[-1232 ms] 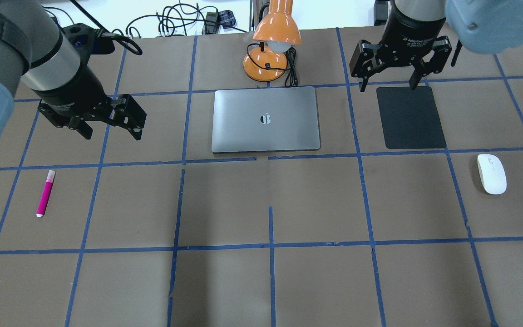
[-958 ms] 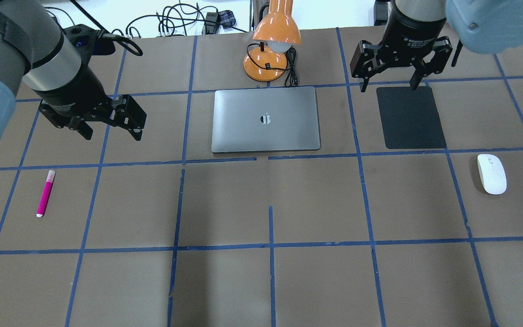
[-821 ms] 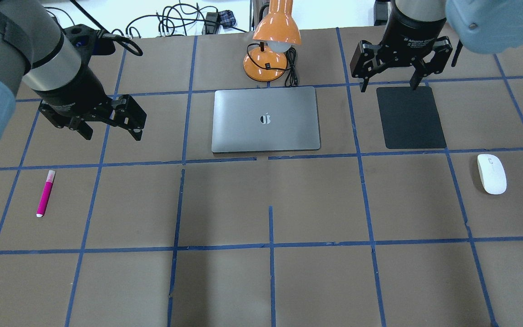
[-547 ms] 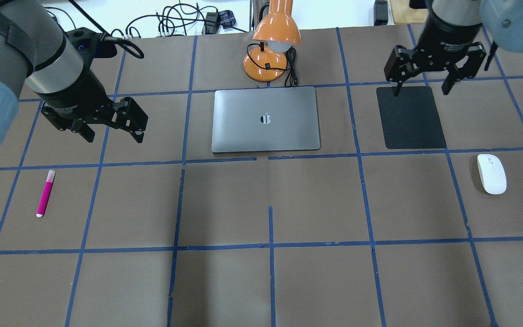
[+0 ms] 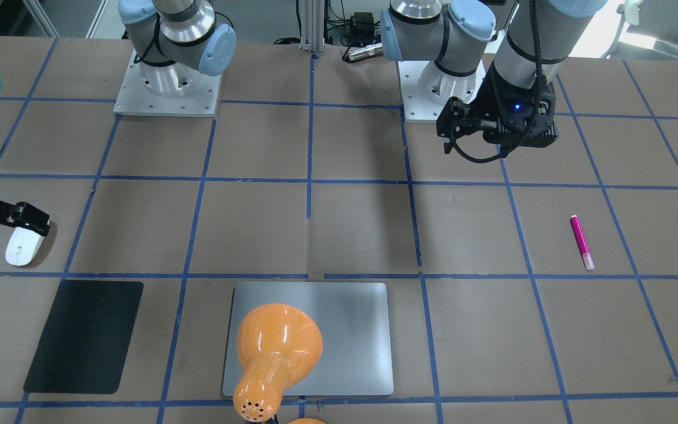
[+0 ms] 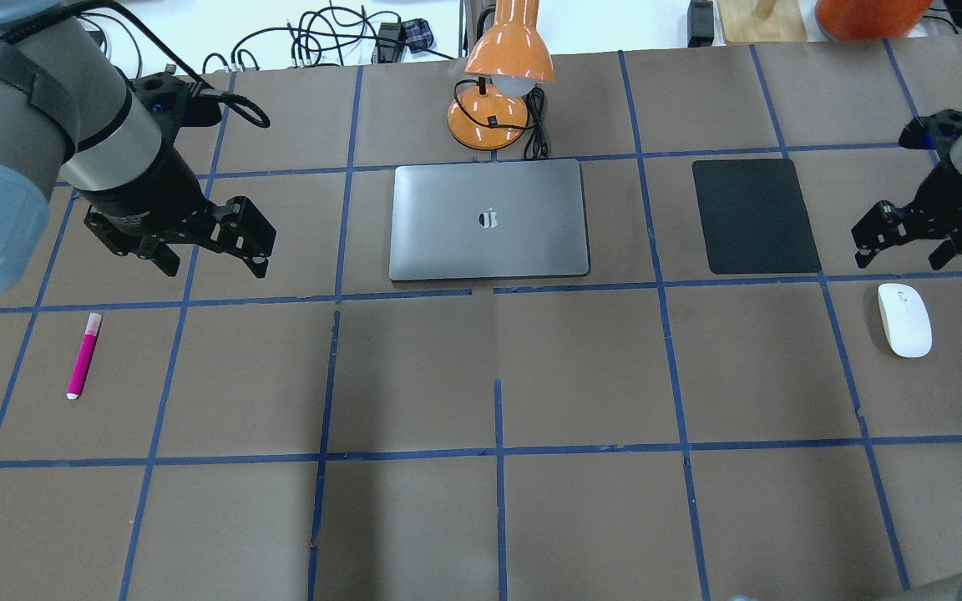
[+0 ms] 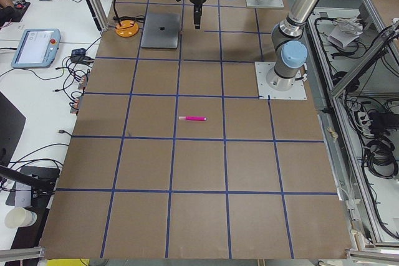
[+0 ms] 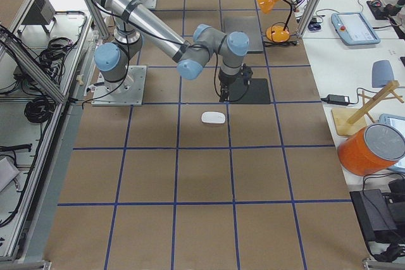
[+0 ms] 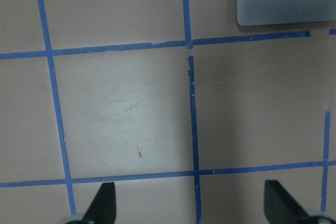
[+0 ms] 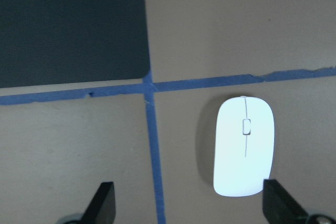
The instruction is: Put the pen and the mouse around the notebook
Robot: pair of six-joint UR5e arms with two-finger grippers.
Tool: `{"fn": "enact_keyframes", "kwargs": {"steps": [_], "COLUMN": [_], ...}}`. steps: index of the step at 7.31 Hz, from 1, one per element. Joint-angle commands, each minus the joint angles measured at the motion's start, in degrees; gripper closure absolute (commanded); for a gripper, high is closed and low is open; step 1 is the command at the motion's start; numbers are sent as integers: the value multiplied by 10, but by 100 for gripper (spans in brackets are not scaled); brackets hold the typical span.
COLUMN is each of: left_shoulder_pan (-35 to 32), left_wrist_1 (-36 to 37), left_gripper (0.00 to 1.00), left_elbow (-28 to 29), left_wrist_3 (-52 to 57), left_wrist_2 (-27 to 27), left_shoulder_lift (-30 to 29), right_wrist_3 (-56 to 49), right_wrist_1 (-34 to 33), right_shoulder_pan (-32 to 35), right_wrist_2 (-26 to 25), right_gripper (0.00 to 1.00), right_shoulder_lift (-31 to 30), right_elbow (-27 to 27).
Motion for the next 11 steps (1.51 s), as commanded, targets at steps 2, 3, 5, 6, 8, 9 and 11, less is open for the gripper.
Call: {"fn": "enact_keyframes", "kwargs": {"steps": [2,3,5,6,8,9,11], "left_shoulder_pan": [85,130,195,245,283,295,333], "left_wrist_1": [21,23,97,106,219,258,317], "left_gripper": [0,0,0,0,0,0,0], "left_elbow": [-2,-3,-25,-47,-100,-129,-153], "left_wrist_3": [34,37,139,189,246,255,302], "left_wrist_2": [8,7,7,3,7,6,7], "left_shoulder_lift": [-10,-27,-62,-77,-107,-117,-148], "right_wrist_3": [-94,-93,-87,-87,-93,-94,-94], "right_wrist_1": [-72,-75,-72,-74,-98,-118,-116], "right_shoulder_pan": [-32,-41,-42,-42,-42,-41,-37], "right_wrist_2": [-57,-50,-42,-30,-31,-33,-29], "right_gripper": [0,0,0,0,30,76,96], "right_shoulder_lift": [64,73,82,98,104,104,97], "right_elbow": [23,24,24,20,13,13,8]}}
